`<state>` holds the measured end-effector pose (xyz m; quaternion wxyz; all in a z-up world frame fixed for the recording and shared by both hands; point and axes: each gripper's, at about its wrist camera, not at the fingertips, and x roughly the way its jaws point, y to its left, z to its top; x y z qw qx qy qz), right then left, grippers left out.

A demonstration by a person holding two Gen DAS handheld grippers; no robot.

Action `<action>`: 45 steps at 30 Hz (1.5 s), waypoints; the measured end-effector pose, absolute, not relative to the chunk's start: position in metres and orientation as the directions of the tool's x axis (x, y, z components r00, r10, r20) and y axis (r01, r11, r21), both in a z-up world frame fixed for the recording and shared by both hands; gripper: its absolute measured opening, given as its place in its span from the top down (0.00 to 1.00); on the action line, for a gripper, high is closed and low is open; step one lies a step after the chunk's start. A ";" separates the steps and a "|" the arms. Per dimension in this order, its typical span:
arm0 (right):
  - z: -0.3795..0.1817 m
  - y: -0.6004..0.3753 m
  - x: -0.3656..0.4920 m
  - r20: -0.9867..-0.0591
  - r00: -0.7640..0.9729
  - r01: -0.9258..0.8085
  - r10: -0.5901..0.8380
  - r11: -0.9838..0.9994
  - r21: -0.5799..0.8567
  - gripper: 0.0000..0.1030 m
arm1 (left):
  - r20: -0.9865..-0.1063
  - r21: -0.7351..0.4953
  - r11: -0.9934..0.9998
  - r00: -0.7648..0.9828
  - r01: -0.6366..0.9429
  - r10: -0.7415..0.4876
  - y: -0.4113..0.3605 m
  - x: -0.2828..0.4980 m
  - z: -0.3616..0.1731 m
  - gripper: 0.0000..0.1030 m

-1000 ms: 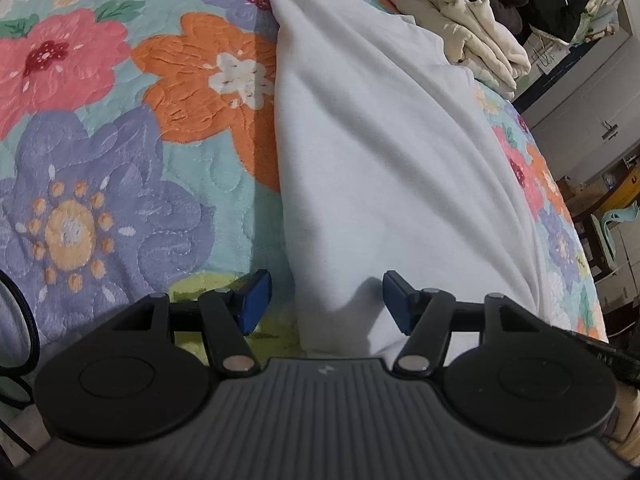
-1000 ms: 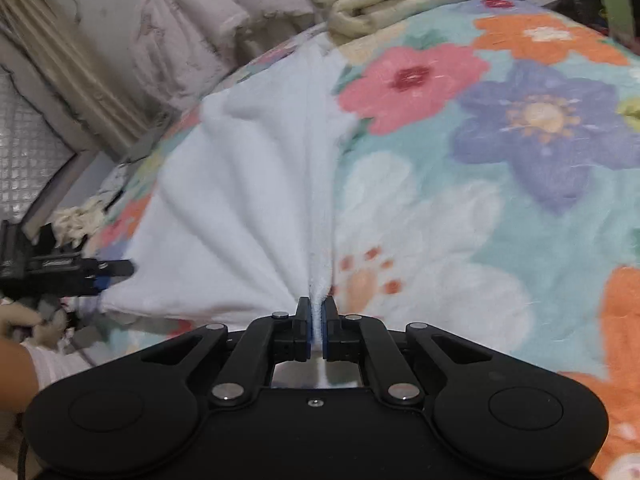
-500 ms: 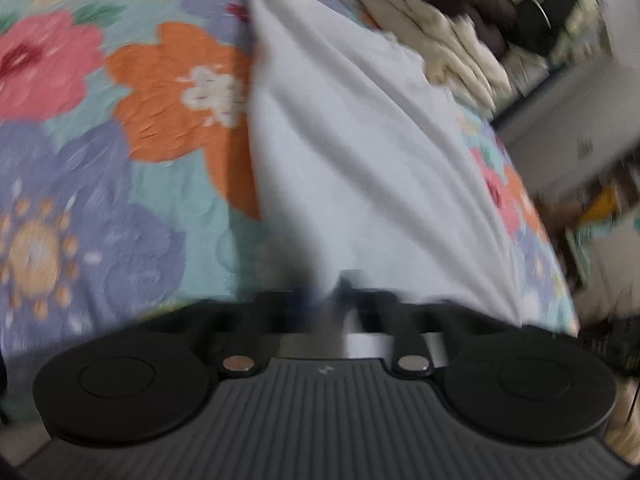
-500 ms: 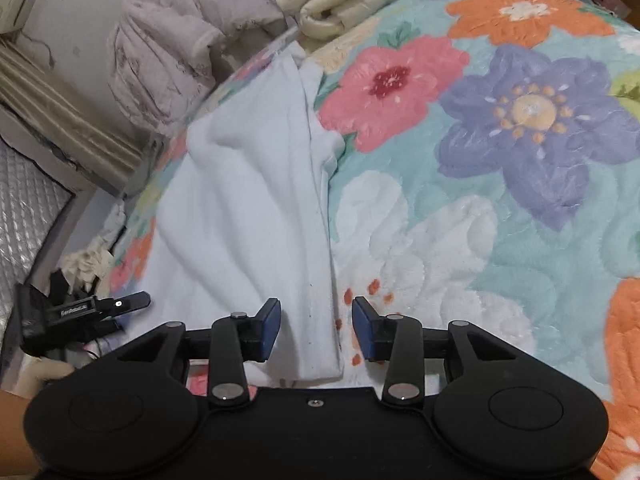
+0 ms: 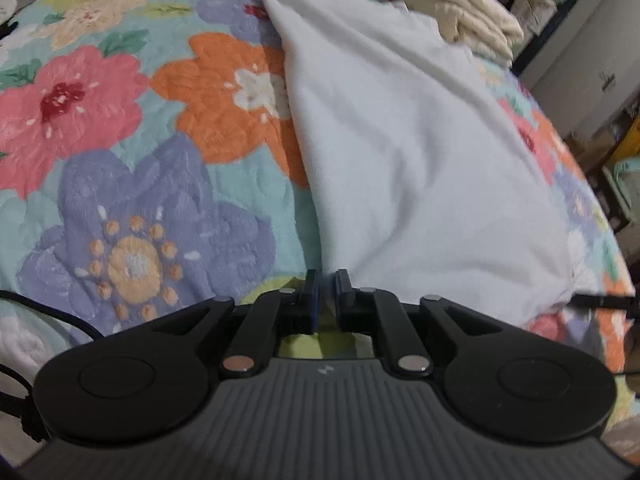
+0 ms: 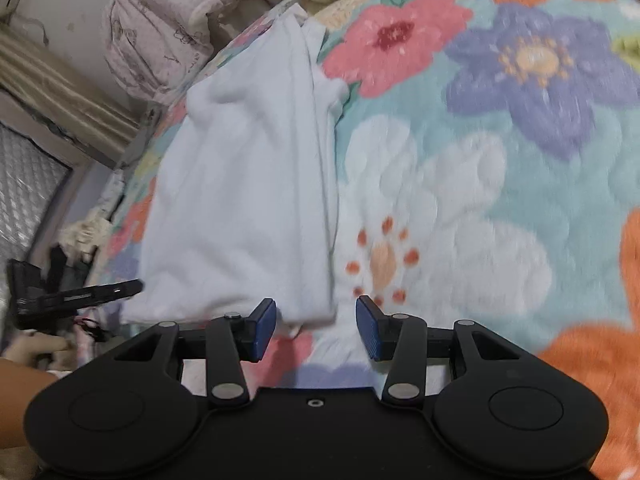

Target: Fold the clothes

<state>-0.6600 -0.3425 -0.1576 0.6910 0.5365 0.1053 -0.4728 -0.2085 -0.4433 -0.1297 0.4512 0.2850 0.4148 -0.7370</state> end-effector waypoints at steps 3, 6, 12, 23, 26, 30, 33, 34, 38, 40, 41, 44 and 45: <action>-0.169 -0.340 -0.666 -0.603 0.581 0.691 -0.546 -0.059 0.720 0.50 | -0.790 -0.389 -0.227 -0.450 0.893 -0.417 -0.445 -0.211 -0.134 0.70; -0.183 -0.349 -0.668 -0.550 0.608 0.631 -0.572 -0.072 0.772 0.50 | -0.784 -0.423 -0.204 -0.470 0.883 -0.406 -0.446 -0.214 -0.138 0.57; -0.193 -0.372 -0.647 -0.488 0.643 0.602 -0.590 -0.004 0.799 0.51 | -0.770 -0.488 -0.158 -0.509 0.858 -0.384 -0.449 -0.220 -0.146 0.31; -0.164 -0.400 -0.631 -0.393 0.698 0.577 -0.598 0.144 0.804 0.78 | -0.768 -0.521 -0.202 -0.559 0.829 -0.313 -0.462 -0.235 -0.126 0.89; -0.131 -0.415 -0.630 -0.337 0.696 0.571 -0.634 0.205 0.795 0.78 | -0.798 -0.466 -0.259 -0.528 0.846 -0.289 -0.482 -0.241 -0.091 0.90; -0.093 -0.441 -0.626 -0.291 0.700 0.573 -0.652 0.271 0.773 0.78 | -0.836 -0.391 -0.335 -0.483 0.858 -0.260 -0.508 -0.249 -0.045 0.90; -0.067 -0.459 -0.622 -0.259 0.708 0.574 -0.657 0.321 0.754 0.78 | -0.869 -0.310 -0.400 -0.428 0.863 -0.249 -0.523 -0.257 -0.011 0.90; -0.061 -0.464 -0.621 -0.249 0.712 0.571 -0.656 0.335 0.749 0.78 | -0.882 -0.267 -0.427 -0.397 0.864 -0.253 -0.525 -0.262 -0.001 0.90; -0.058 -0.473 -0.624 -0.244 0.716 0.573 -0.654 0.352 0.740 0.78 | -0.888 -0.207 -0.463 -0.364 0.862 -0.280 -0.528 -0.276 0.010 0.90; -0.063 -0.482 -0.630 -0.250 0.719 0.562 -0.648 0.331 0.758 0.78 | -0.858 -0.234 -0.451 -0.401 0.861 -0.321 -0.530 -0.273 0.004 0.90; -0.067 -0.487 -0.633 -0.253 0.722 0.552 -0.644 0.316 0.771 0.78 | -0.833 -0.267 -0.428 -0.430 0.864 -0.348 -0.530 -0.268 0.000 0.90; -0.075 -0.505 -0.643 -0.267 0.737 0.529 -0.621 0.285 0.799 0.78 | -0.701 -0.431 -0.290 -0.519 0.855 -0.489 -0.529 -0.244 -0.018 0.90; -0.075 -0.511 -0.646 -0.281 0.738 0.537 -0.613 0.282 0.795 0.78 | -0.677 -0.461 -0.255 -0.522 0.850 -0.519 -0.530 -0.240 -0.023 0.90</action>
